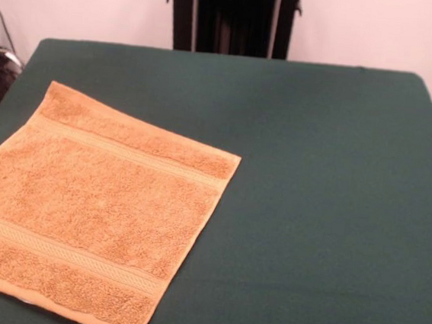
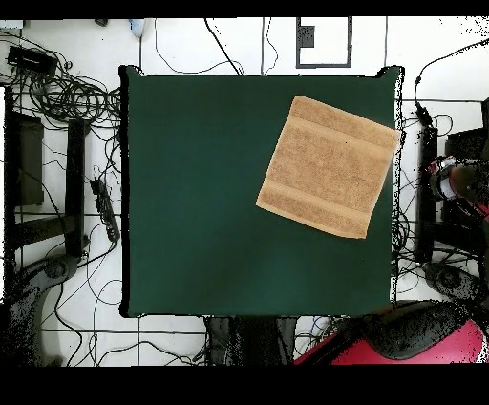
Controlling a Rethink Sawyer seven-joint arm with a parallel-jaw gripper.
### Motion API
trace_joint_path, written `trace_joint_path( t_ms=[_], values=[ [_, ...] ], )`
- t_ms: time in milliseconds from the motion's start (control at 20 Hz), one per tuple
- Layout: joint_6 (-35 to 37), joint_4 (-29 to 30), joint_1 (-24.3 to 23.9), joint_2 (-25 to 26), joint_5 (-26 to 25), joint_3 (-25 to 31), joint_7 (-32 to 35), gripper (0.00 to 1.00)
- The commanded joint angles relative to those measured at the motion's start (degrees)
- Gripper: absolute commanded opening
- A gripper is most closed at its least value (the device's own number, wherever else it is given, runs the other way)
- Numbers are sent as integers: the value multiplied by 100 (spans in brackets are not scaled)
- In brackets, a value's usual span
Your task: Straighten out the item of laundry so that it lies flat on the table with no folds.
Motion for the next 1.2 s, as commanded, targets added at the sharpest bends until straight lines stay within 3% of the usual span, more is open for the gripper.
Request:
trace_joint_path(
  t_ms=[50, 500, 900, 1200],
  values=[
    [925, 403, 443, -541, -11, 642, -709, 100],
    [758, 1074, 553, -939, 89, 646, -367, 100],
    [1309, 1164, 823, -1365, 188, 448, 81, 100],
    [1078, 1501, 907, -1448, 392, 467, 500, 100]
  ],
)
